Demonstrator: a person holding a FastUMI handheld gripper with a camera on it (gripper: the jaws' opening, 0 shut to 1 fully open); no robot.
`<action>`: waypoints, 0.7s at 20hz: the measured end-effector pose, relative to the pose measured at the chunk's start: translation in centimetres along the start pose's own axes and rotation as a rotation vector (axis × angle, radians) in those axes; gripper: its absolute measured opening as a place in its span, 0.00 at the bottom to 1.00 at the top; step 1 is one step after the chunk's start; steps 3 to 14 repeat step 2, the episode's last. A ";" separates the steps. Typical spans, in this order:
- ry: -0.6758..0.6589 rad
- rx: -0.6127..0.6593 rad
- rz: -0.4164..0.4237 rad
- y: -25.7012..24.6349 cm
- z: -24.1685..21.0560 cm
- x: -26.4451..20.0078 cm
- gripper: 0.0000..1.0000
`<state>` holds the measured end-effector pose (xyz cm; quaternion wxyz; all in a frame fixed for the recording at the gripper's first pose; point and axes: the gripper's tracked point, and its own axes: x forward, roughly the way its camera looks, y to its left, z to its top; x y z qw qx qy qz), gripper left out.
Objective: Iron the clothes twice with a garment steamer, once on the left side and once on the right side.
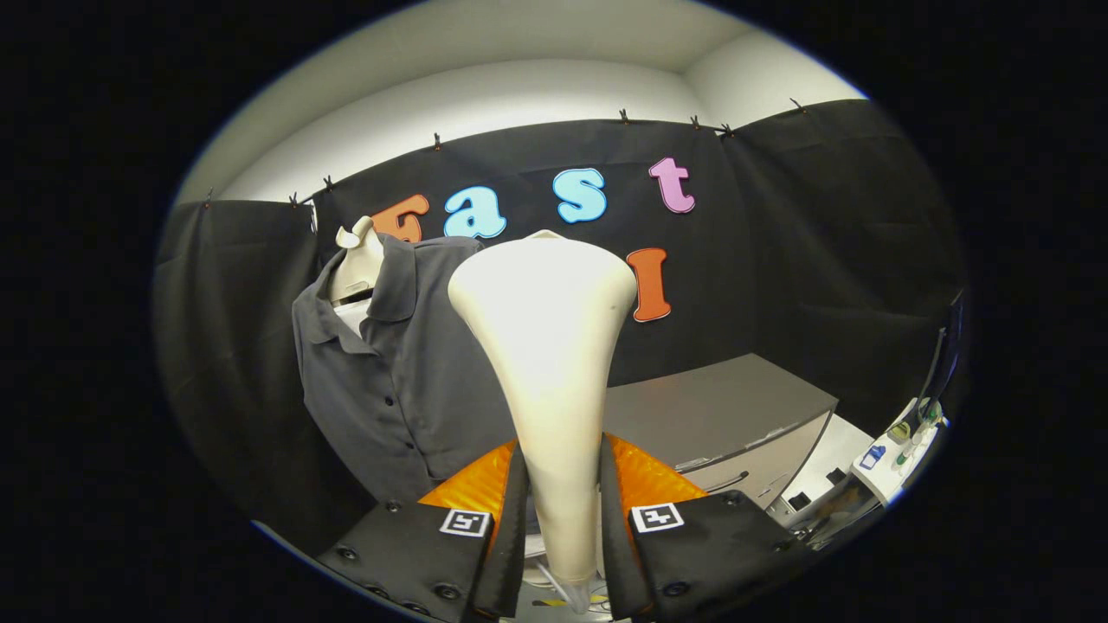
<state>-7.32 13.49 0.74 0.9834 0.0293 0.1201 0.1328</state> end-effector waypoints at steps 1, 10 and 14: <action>0.001 -0.002 -0.002 -0.1 0.0 0.0 0.46; 0.002 -0.003 -0.003 -0.1 0.0 0.0 0.46; 0.002 -0.003 -0.003 -0.1 0.0 0.0 0.46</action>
